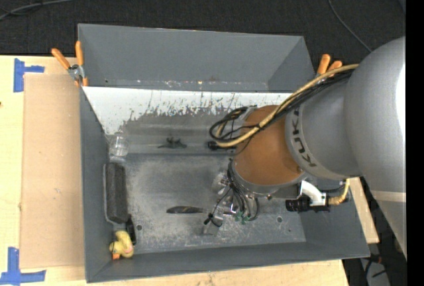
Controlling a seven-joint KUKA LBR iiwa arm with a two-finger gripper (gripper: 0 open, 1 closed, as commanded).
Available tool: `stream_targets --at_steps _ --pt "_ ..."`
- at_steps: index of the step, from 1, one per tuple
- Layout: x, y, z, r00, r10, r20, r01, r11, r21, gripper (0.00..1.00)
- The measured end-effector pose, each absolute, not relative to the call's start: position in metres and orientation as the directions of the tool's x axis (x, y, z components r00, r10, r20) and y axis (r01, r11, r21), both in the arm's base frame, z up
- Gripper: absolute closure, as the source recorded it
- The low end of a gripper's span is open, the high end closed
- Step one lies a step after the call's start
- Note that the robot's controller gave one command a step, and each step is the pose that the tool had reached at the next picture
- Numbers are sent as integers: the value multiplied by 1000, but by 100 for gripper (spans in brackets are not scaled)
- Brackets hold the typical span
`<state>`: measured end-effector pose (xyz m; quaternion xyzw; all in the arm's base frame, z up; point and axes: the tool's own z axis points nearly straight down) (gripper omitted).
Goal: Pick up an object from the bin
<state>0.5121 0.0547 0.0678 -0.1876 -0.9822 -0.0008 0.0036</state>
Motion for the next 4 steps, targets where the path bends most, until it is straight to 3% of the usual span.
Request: stream_targets --at_steps 1,2,4 --pt "505 73 70 -970 243 8 243 970 -2 100" --pt "505 73 70 -970 244 8 244 970 -2 100" --pt "505 72 123 -969 246 8 246 969 -1 100"
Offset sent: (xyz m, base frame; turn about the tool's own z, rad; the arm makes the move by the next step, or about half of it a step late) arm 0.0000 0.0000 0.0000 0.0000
